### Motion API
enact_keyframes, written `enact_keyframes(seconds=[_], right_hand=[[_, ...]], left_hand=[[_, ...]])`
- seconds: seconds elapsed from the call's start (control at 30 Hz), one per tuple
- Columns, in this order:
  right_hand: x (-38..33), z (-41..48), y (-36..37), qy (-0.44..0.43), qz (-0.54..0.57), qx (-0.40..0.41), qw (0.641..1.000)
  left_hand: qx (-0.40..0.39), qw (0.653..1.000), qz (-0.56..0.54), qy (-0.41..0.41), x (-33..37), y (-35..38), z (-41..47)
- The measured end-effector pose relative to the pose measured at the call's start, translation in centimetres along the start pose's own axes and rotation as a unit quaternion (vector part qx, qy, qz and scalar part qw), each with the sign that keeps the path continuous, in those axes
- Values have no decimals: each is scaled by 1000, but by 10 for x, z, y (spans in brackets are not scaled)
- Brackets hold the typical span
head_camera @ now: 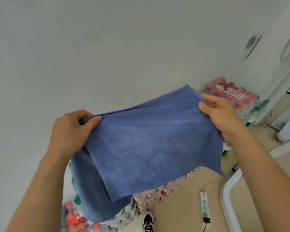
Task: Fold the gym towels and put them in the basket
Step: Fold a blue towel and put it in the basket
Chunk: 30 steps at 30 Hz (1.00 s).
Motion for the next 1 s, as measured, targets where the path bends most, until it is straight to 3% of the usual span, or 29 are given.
enact_keyframes(seconds=[0.13, 0.2, 0.37, 0.47, 0.6, 0.73, 1.0], right_hand=[[13, 75, 2, -59, -171, 70, 981], [37, 108, 7, -37, -273, 86, 958], [136, 123, 10, 69, -420, 4, 905], [162, 108, 5, 51, -494, 0, 868], [156, 113, 1, 36, -444, 22, 895], [155, 117, -2, 39, -388, -22, 921], [164, 140, -30, 12, -346, -106, 932]], left_hand=[[45, 996, 79, 21, 8, 59, 58], [39, 989, 140, 35, 6, 106, 73], [-84, 975, 145, 150, 27, 210, 52], [-118, 972, 150, 140, 48, 238, 32], [-144, 967, 169, 123, 81, 253, 43], [-131, 982, 70, 116, 113, 273, 68], [-130, 984, 97, -73, 144, 300, 115]])
Point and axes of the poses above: each hand's wrist, its own z-axis towards the middle knuckle, its own y-axis out of the palm, x = y × z, the point moved 2 cm from there along z, towards the middle knuckle, and after that the axes turned 13 degrees about z, right-handed, at the moved point
